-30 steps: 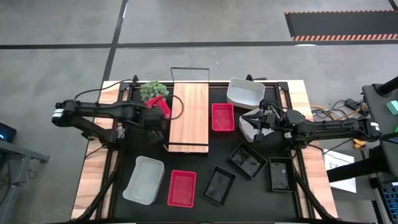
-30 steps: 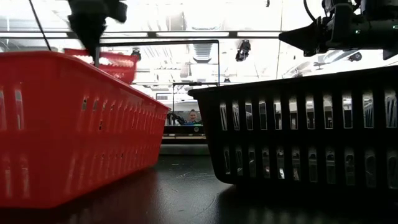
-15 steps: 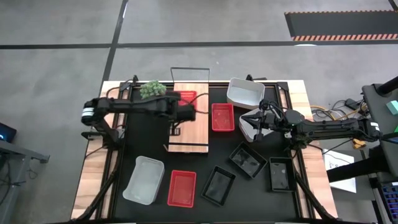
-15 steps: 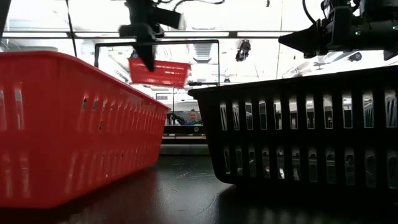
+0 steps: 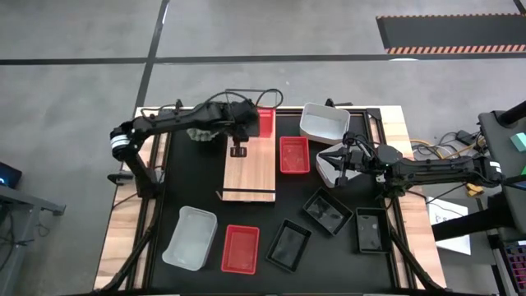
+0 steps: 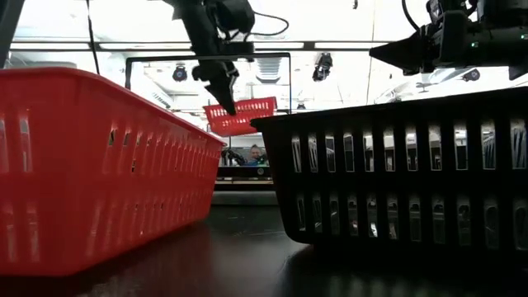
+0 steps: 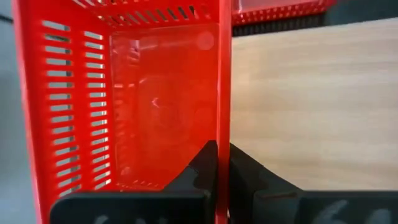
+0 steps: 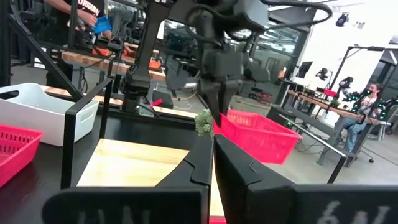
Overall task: Stack baskets on shelf by color
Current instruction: Put the top left red bin on the shelf
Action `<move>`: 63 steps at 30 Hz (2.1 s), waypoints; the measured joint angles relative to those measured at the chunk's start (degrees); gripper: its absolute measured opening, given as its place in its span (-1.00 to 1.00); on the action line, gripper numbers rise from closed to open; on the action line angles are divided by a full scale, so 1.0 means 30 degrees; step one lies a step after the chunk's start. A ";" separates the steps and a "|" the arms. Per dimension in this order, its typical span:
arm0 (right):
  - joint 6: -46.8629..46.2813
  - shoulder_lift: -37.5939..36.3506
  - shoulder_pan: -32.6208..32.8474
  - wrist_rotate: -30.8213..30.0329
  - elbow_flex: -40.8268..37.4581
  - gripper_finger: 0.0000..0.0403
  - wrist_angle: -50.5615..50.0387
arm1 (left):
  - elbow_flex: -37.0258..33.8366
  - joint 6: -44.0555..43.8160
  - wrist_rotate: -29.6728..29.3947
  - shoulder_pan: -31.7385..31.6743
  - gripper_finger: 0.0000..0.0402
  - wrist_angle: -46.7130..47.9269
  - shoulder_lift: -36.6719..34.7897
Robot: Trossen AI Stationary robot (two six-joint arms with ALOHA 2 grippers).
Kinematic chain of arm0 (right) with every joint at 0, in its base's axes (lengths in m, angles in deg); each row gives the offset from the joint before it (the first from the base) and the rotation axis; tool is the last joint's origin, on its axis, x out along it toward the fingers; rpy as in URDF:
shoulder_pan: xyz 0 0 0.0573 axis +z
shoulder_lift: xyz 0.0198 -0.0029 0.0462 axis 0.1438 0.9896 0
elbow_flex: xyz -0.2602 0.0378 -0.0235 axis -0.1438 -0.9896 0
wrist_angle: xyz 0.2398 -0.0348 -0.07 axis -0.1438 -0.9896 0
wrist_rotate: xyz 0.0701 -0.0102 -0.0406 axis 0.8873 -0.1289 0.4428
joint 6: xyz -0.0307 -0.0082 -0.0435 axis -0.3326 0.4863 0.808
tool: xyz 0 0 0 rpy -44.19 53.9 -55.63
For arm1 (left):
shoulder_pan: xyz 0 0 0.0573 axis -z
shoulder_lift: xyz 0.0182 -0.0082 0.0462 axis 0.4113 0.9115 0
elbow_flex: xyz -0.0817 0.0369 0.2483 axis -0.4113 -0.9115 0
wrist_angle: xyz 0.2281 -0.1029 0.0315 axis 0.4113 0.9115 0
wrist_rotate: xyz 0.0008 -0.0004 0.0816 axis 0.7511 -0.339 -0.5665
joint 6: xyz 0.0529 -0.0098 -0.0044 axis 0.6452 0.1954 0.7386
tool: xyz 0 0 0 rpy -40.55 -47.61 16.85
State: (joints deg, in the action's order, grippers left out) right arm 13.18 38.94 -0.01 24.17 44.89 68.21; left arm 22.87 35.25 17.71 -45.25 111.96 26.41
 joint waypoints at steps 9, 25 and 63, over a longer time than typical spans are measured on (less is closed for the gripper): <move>-0.0066 0.0000 -0.0004 0.0000 0.0000 -0.96 -0.0087 | -0.0185 0.0651 0.0234 -0.1504 -1.00 -0.0677 0.1616; -0.0190 -0.0007 0.0000 0.0000 0.0000 -0.96 -0.0233 | -0.0539 0.1044 0.0234 -0.2335 -1.00 -0.1966 0.2282; -0.0219 -0.0015 -0.0002 -0.0002 0.0000 -0.96 -0.0226 | -0.1137 0.0988 0.0376 -0.2803 -1.00 -0.2370 0.2484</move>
State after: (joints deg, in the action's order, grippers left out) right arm 12.52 38.90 -0.01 24.16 44.89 67.53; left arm 19.46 38.21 18.83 -53.65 104.85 33.86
